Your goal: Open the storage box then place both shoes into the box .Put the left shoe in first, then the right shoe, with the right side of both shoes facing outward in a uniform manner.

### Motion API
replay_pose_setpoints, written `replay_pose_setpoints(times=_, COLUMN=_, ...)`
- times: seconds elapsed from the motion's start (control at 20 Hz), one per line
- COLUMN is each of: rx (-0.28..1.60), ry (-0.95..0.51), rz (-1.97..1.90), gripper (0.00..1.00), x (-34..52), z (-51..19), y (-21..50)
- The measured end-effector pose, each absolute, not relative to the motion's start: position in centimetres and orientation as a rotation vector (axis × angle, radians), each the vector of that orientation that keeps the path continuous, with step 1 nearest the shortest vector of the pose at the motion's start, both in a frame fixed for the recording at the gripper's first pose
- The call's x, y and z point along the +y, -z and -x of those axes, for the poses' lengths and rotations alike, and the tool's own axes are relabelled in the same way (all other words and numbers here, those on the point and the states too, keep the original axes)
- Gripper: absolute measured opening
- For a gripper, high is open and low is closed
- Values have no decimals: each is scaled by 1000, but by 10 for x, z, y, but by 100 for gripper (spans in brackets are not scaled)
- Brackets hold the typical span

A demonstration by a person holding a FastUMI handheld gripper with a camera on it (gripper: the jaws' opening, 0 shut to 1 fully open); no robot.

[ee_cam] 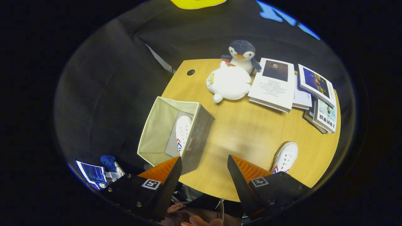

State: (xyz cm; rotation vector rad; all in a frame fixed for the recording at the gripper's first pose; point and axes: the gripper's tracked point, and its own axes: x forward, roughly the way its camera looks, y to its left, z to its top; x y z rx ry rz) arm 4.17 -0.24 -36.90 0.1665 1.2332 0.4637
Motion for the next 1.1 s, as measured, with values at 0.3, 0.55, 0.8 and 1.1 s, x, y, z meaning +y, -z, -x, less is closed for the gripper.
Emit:
replay_pose_setpoints(times=0.3, rx=1259, ry=-379, rz=-227, gripper=89, x=-58, z=-28, y=396)
replay_pose_setpoints(times=0.55, rx=1272, ry=-283, rz=-304, gripper=88, x=-108, z=-12, y=422)
replay_pose_setpoints(times=0.8, rx=1313, ry=-179, rz=-373, gripper=88, x=-158, z=8, y=454)
replay_pose_setpoints(times=1.1, rx=1355, ry=-100, rz=-387, gripper=88, x=-203, z=25, y=492)
